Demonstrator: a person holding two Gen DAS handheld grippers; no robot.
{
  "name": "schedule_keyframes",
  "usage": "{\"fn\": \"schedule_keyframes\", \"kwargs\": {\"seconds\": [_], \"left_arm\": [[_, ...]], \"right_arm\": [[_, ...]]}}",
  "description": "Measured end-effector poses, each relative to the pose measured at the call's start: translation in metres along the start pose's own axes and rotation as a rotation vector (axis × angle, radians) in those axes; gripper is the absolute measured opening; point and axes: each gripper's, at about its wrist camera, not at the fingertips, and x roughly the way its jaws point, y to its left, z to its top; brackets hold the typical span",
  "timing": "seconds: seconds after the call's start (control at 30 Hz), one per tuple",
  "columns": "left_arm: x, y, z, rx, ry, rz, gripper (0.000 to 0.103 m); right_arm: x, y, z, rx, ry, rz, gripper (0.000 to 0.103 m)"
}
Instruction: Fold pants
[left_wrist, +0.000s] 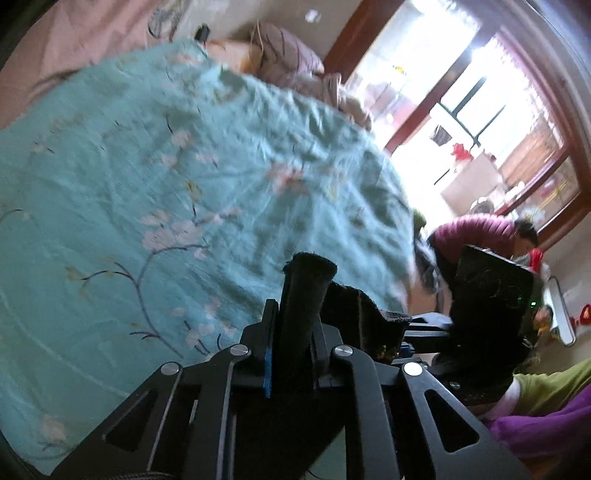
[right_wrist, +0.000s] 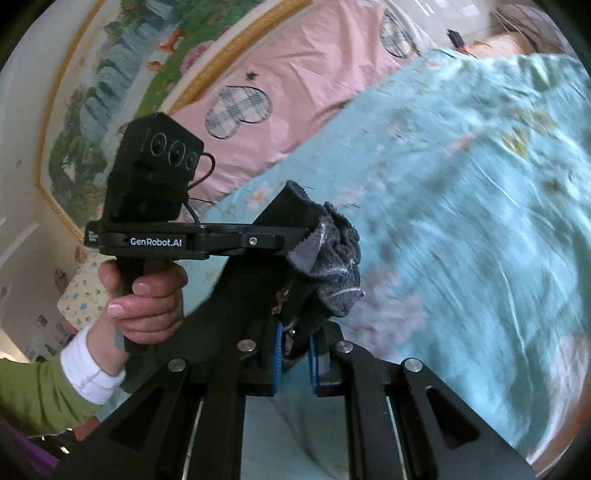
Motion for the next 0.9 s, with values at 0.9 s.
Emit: {"fn": "schedule_keyframes", "kwargs": {"seconds": [0.9], "left_arm": [[-0.163,0.039,-0.15,-0.224,-0.393,0.075,0.012]], "right_arm": [[0.068,0.136,-0.011,-0.214,0.15,0.341,0.013]]}}
